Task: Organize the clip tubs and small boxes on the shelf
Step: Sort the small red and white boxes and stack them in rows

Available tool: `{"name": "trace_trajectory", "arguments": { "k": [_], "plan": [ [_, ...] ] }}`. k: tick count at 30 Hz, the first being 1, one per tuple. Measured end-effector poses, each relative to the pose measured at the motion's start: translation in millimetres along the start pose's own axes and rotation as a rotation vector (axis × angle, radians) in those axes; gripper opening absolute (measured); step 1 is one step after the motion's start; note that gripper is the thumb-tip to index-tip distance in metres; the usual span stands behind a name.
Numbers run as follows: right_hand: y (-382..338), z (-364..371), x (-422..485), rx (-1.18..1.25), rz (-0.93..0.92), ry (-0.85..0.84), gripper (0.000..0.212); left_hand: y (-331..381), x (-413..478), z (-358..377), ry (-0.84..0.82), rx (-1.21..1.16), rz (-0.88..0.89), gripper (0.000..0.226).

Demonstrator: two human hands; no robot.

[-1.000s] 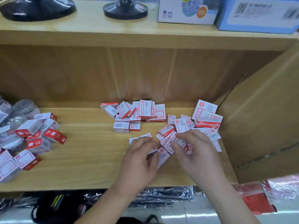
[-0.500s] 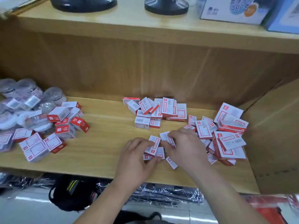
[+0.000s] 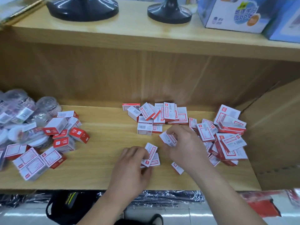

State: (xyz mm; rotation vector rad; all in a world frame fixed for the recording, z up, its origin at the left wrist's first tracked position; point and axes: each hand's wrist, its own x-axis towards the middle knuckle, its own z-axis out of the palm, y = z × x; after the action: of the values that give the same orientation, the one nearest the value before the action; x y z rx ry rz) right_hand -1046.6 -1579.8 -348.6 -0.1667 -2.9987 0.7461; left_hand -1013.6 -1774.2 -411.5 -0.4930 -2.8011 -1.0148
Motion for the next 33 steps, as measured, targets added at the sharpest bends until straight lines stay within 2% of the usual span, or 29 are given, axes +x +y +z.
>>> {"name": "trace_trajectory", "arguments": {
  "k": [5,10,15,19,23,29,33],
  "plan": [
    [21,-15,-15,0.186,0.072,0.019,0.029,0,5,-1,-0.033,0.015,0.031,0.03],
    [48,-30,-40,0.23,0.134,0.041,0.03,8,6,6,0.001,-0.009,0.029,0.037],
    [89,-37,-74,0.2,0.211,0.079,0.033,49,2,15,0.1,-0.156,0.087,0.03],
    [113,-48,-93,0.056,0.182,0.126,0.031,82,-6,45,-0.067,-0.168,0.269,0.031],
    [137,-47,-97,-0.005,0.1,0.163,0.034,91,-7,74,-0.183,-0.032,0.357,0.039],
    [154,-26,-111,-0.042,0.063,0.273,0.039,103,0,87,-0.08,0.096,0.45,0.028],
    [144,-30,-114,-0.076,0.079,0.387,0.032,100,-1,86,-0.046,0.126,0.415,0.036]
  ]
}}
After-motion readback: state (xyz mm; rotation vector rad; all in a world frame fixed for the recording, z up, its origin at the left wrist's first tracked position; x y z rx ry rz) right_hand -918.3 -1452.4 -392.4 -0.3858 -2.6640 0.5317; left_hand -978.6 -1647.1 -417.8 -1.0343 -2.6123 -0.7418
